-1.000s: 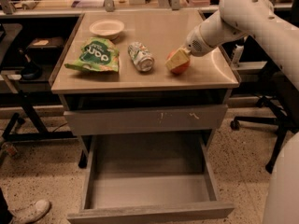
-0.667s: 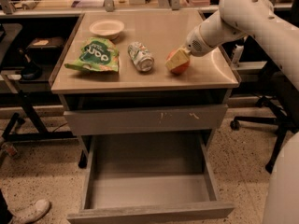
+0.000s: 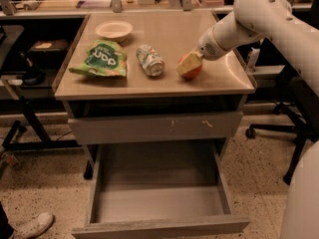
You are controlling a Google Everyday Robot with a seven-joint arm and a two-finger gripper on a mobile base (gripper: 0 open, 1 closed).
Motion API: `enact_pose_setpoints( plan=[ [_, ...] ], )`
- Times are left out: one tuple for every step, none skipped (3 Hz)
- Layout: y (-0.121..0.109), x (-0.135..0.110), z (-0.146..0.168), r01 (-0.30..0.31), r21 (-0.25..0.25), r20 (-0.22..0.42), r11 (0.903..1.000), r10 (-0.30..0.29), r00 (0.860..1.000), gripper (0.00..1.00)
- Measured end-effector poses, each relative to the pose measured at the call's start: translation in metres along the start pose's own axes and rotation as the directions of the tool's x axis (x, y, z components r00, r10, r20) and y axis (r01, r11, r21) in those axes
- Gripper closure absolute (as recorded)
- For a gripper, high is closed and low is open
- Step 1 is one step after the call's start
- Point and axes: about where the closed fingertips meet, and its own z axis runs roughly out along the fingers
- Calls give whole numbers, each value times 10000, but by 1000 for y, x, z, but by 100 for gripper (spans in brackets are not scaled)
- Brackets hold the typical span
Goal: Pick apple from middle drawer and place on counter
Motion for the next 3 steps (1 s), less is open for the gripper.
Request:
enact_pose_setpoints(
  plan=[
    [0, 0, 0, 0, -1, -1, 10000, 0, 10000, 11],
    [0, 0, 0, 0, -3, -1, 10000, 0, 10000, 0],
    [0, 0, 0, 0, -3, -1, 10000, 0, 10000, 0]
  ],
)
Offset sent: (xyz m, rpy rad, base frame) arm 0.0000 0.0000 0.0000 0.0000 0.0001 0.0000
